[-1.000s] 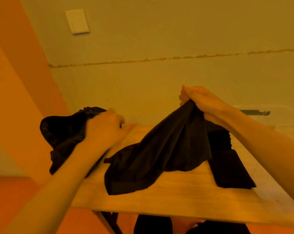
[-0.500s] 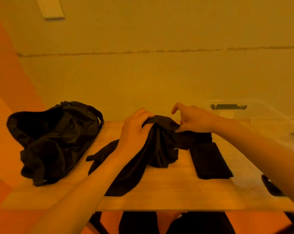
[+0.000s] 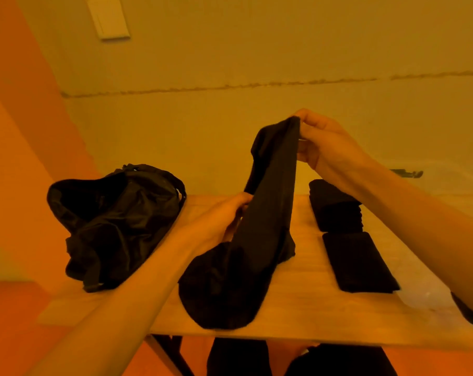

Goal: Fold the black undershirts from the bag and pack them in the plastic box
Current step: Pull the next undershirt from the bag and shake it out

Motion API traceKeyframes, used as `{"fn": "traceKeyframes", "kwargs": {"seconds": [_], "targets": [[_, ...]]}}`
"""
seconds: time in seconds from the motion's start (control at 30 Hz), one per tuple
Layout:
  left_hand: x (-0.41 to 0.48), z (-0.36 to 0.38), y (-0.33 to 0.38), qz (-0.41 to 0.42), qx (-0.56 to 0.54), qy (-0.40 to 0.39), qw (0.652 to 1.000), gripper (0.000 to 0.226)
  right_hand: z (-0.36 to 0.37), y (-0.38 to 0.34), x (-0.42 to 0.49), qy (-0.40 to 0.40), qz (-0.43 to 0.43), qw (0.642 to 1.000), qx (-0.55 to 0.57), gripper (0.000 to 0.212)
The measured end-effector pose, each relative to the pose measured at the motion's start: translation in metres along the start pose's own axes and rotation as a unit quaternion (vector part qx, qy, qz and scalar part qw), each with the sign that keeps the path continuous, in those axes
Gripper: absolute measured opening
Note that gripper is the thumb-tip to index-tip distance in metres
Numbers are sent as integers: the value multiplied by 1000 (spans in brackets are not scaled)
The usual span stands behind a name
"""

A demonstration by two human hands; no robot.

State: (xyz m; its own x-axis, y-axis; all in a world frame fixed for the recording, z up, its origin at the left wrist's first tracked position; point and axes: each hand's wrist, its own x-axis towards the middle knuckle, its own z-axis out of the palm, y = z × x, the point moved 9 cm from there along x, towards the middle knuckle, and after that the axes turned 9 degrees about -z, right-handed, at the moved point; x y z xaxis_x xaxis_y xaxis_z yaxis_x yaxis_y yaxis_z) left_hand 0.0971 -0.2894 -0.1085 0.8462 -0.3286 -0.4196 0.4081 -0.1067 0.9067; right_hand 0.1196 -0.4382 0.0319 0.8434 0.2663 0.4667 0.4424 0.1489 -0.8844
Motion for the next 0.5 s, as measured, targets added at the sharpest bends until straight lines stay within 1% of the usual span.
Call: {"fn": "traceKeyframes", "kwargs": {"seconds": [0.03,0.07,0.1,0.13,0.17,0.2,0.23,0.27,0.3,0.33,0.4,0.43,0.5], "targets": [[2,2,5,0,17,16,1000,25,1,-5,2,-9,-4,1000,26,21],[2,9,14,8,-15,10,1000,32,2,-11,3,-17,-9,998,52,22],[2,15,26,20,-98,-17,995,43,0,-17,5,-21,-16,996,80,20],[2,17,40,37,-204,-47,977,56,-4,-23,6,-17,-22,994,107,15],[3,14,53,57,-316,-67,945,62,-10,-28,7,-8,-26,991,132,14],[1,8,65,75,-409,-71,907,58,-19,-31,8,8,-29,988,148,16],[1,-2,73,91,-472,-57,875,43,-29,-35,7,27,-34,986,161,16],[0,-12,80,107,-498,-31,860,28,-39,-39,6,39,-41,984,169,14],[-3,-21,86,123,-491,1,862,18,-49,-41,5,50,-46,983,172,12],[-7,-28,93,141,-467,26,873,12,-59,-42,3,61,-49,982,170,12],[-14,-36,108,171,-425,37,888,18,-73,-39,-1,81,-44,982,165,15],[-18,-39,114,178,-414,28,893,23,-79,-36,-3,98,-41,981,163,16],[-31,-42,122,179,-404,-8,897,35,-89,-29,-7,133,-43,976,169,11]]}}
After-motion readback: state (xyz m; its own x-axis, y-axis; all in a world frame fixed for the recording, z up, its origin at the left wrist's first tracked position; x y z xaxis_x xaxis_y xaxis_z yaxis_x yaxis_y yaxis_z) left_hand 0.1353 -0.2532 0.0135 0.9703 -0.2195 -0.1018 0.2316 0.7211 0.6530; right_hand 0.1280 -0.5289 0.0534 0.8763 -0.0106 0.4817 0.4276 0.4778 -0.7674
